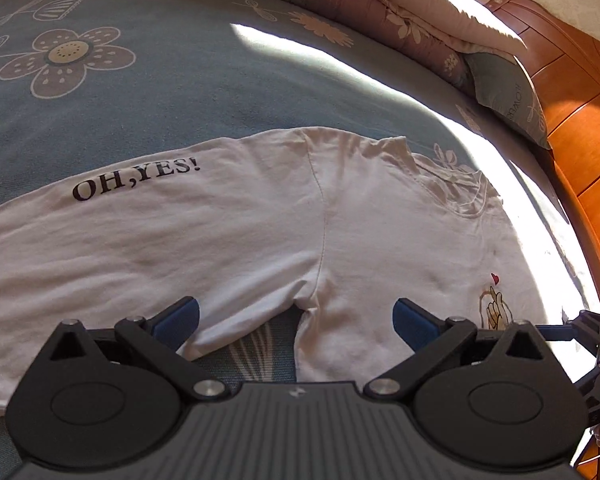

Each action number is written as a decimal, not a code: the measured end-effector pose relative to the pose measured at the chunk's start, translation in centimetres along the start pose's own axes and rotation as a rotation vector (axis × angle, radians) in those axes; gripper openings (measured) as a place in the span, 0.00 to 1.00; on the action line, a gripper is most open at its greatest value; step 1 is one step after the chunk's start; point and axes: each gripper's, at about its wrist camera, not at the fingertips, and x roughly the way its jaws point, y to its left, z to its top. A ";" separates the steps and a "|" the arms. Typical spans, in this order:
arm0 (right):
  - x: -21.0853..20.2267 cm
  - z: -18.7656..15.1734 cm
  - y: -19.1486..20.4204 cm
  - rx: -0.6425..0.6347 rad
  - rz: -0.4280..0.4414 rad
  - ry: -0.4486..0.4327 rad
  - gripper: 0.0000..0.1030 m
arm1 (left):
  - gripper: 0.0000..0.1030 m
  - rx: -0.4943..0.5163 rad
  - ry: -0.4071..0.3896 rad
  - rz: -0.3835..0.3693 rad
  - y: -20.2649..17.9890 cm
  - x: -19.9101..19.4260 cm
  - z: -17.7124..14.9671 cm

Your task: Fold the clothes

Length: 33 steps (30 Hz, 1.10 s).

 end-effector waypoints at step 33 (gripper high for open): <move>4.7 3.4 9.6 -0.157 0.091 0.094 1.00 | 0.99 -0.493 -0.182 0.201 14.2 -11.1 -4.0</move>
